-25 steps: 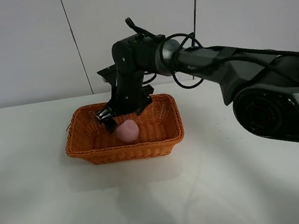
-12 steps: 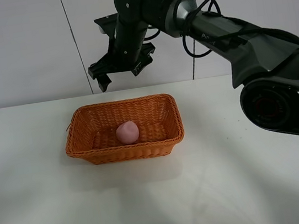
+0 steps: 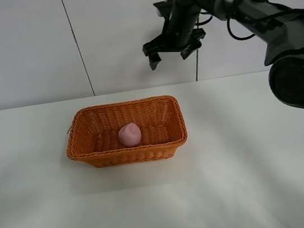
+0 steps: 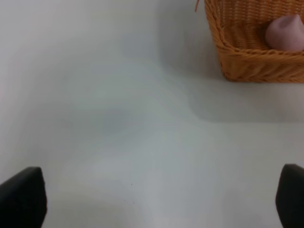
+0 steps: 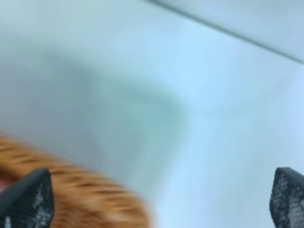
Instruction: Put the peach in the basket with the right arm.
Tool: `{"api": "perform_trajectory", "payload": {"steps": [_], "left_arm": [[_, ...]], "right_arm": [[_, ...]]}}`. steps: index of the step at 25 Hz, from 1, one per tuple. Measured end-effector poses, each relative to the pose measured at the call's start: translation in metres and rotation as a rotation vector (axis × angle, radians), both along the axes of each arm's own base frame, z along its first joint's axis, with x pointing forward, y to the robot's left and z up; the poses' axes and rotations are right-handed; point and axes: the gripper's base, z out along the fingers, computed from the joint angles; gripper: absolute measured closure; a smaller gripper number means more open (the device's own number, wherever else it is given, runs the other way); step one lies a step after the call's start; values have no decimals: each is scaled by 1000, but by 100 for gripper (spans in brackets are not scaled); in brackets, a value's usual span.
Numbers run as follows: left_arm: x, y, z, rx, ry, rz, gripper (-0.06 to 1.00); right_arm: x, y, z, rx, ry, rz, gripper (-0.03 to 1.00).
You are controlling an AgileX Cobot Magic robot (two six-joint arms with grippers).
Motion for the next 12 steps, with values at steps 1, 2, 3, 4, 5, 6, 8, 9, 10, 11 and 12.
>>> {"api": "perform_trajectory", "payload": {"steps": [1, 2, 3, 4, 5, 6, 8, 9, 10, 11, 12], "left_arm": [[0, 0, 0, 0, 0, 0, -5], [0, 0, 0, 0, 0, 0, -5], [0, 0, 0, 0, 0, 0, -5], [0, 0, 0, 0, 0, 0, -5], [0, 0, 0, 0, 0, 0, -5], [0, 0, 0, 0, 0, 0, -5], [0, 0, 0, 0, 0, 0, -5], [0, 0, 0, 0, 0, 0, -5], [0, 0, 0, 0, 0, 0, -5], [0, 0, 0, 0, 0, 0, -5], [0, 0, 0, 0, 0, 0, -5]], "right_arm": [[6, -16, 0, 0, 0, -32, 27], [11, -35, 0, -1, 0, -70, 27], [17, -54, 0, -3, -1, -108, 27], [20, -70, 0, -3, -1, -138, 27], [24, -88, 0, -3, -1, -173, 27], [27, -105, 0, -4, -1, -207, 27], [30, -134, 0, -4, -1, -262, 27], [31, -147, 0, -4, -1, -289, 27], [32, -159, 0, -3, -1, -312, 27], [32, -169, 0, 1, 0, -330, 27], [32, -175, 0, 6, 1, -342, 27]]}}
